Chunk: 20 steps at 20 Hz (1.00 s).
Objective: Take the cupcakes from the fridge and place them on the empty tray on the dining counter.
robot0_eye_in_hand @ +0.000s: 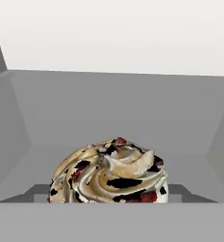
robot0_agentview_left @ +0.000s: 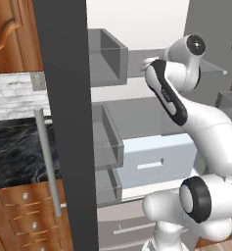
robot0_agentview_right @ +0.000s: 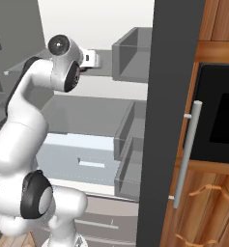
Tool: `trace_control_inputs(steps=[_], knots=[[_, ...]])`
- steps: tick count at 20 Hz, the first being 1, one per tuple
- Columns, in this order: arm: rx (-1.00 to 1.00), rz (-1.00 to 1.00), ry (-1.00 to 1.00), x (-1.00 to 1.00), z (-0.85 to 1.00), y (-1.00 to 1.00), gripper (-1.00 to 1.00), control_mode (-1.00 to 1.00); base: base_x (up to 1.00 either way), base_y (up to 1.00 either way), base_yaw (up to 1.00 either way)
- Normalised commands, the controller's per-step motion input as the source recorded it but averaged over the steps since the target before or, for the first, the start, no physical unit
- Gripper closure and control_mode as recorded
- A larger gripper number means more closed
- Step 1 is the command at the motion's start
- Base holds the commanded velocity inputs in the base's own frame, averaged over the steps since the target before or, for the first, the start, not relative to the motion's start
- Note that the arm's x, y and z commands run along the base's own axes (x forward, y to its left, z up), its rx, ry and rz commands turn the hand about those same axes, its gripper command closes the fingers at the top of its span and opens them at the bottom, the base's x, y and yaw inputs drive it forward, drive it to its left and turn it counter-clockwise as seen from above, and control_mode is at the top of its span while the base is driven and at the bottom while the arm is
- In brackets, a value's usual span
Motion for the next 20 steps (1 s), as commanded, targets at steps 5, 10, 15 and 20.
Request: trace_control_inputs(steps=[5, 10, 15, 20], knots=[[0.0, 0.0, -0.11, -1.0, 0.06, 0.0, 1.0, -1.0, 0.0, 0.0, 0.0], [0.0, 0.0, -0.07, -1.0, 0.0, -0.05, 1.0, -1.0, 0.0, 0.0, 0.0], [0.0, 0.0, 0.0, -1.0, -0.07, -0.02, 1.0, -1.0, 0.0, 0.0, 0.0], [0.0, 0.0, 0.0, -0.38, -0.02, -0.01, 1.0, -1.0, 0.0, 0.0, 0.0]])
